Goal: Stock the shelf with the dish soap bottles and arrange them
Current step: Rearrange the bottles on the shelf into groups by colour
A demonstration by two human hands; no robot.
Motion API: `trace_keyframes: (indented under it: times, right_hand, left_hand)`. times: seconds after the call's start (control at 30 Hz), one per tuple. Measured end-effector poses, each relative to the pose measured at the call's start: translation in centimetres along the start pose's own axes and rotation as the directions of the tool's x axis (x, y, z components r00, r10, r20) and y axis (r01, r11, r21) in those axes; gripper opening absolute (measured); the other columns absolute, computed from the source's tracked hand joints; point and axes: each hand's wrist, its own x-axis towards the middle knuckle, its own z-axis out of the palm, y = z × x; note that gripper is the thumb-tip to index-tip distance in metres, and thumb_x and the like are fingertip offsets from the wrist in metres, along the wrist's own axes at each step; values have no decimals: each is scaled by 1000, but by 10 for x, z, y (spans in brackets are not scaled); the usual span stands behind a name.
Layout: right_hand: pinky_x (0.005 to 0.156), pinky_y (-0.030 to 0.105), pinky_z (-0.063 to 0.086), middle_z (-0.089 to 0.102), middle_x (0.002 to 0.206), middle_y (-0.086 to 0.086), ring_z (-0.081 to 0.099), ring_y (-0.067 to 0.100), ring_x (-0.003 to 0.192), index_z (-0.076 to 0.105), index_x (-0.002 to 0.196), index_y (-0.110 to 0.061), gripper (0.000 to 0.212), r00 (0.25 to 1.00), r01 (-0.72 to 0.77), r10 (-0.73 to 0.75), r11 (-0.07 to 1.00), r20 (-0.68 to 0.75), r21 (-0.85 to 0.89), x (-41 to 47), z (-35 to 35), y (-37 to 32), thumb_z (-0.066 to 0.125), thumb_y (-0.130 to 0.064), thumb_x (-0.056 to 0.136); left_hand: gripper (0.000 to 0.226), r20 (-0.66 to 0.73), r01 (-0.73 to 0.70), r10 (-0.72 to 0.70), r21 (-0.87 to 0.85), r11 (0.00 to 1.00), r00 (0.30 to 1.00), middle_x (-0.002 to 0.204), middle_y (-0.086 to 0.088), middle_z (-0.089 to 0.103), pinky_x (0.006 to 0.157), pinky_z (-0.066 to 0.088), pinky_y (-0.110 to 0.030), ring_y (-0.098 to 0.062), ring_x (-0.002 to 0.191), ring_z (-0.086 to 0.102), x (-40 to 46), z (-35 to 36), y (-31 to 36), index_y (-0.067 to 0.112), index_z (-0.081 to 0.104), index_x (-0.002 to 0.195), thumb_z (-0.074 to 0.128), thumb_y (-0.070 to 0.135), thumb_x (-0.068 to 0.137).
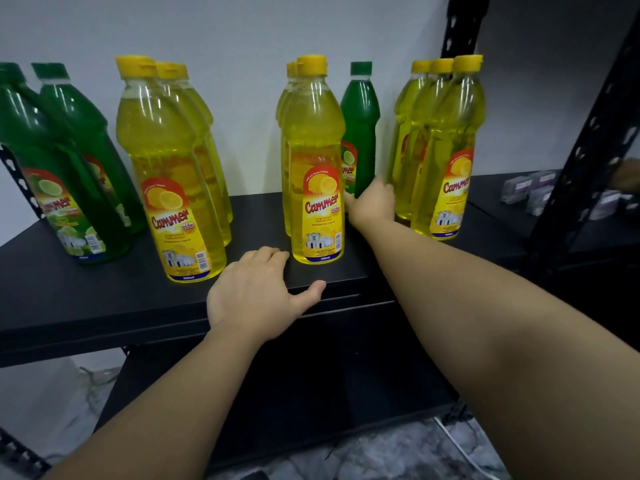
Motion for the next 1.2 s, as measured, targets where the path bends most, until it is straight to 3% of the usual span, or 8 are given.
trace_keyframes:
  times: [0.23, 0.47, 0.6, 0.8, 0.9, 0.97, 1.07, 1.2]
  right_hand:
    - [98, 45, 52, 56, 132, 15, 55, 33, 124, 47, 137, -9, 81, 998, 66, -65, 993, 12, -95, -51, -52, 18, 81, -57, 80]
    - [72, 32, 47, 60, 115, 3, 56, 21, 99, 44, 115, -19, 67, 983, 166, -166, 986, 75, 14, -108, -117, 34, 82, -59, 78]
    - [62, 19, 42, 57, 103, -8, 56, 13, 93, 46, 109, -23, 63, 963, 239, -248, 966, 104, 98, -138, -142, 38, 83, -61, 75]
    - [63, 15, 49, 66, 96, -18, 66, -1, 86, 52, 107, -33, 59, 921, 305, -349, 922, 171, 238, -191, -149, 25, 84, -66, 70]
    - [63, 14, 52, 70, 91, -17, 67, -5, 82, 55, 103, -33, 59, 894, 320, -390, 900, 219, 296, -214, -147, 9, 85, -67, 66]
    - [66, 13, 52, 71, 94, -17, 67, -5, 86, 57, 105, -34, 59, 865, 338, -431, 880, 258, 335, -228, -143, -3, 85, -68, 64]
    - [80, 18, 55, 70, 108, -19, 65, -4, 98, 57, 124, -38, 71, 819, 357, -481, 854, 313, 379, -246, -132, -22, 85, -67, 65]
    - [74, 20, 57, 68, 101, -22, 64, -6, 92, 57, 115, -39, 74, 754, 409, -539, 833, 375, 373, -259, -111, -53, 79, -80, 58]
  left_hand:
    - [100, -20, 13, -14, -16, 1000, 1000, 132, 10, 66, 84, 53, -37, -17, 122, 61, -3, -3, 1, 30, 64, 137, 19, 98, 78]
    - [91, 90, 13, 2, -165, 986, 996, 136, 6, 63, 93, 51, -42, -20, 126, 58, -6, -20, -2, 31, 58, 140, 33, 95, 80]
    - [88, 115, 99, -46, -514, 852, 992, 148, -1, 56, 106, 51, -47, -21, 135, 53, -8, -49, 4, 23, 47, 149, 57, 82, 85]
    - [101, -26, 6, -40, -771, 637, 999, 135, 15, 59, 90, 44, -18, -4, 121, 58, -17, -103, 28, 28, 49, 146, 66, 88, 65]
    - [103, 10, 41, -61, -844, 535, 998, 130, 15, 67, 89, 58, -26, -3, 110, 68, -23, -124, 29, 29, 53, 146, 75, 82, 61]
    - [92, -27, 20, -77, -834, 551, 997, 118, 15, 72, 90, 61, -34, -2, 103, 70, -29, -135, 22, 30, 60, 135, 79, 79, 59]
    - [77, -60, 28, -144, -840, 542, 988, 105, 20, 75, 85, 62, -32, 4, 95, 70, -38, -148, -3, 38, 67, 116, 88, 74, 52]
    - [68, -76, 70, -272, -870, 488, 959, 98, 21, 78, 83, 64, -35, 3, 91, 73, -50, -160, -49, 36, 74, 106, 93, 66, 48]
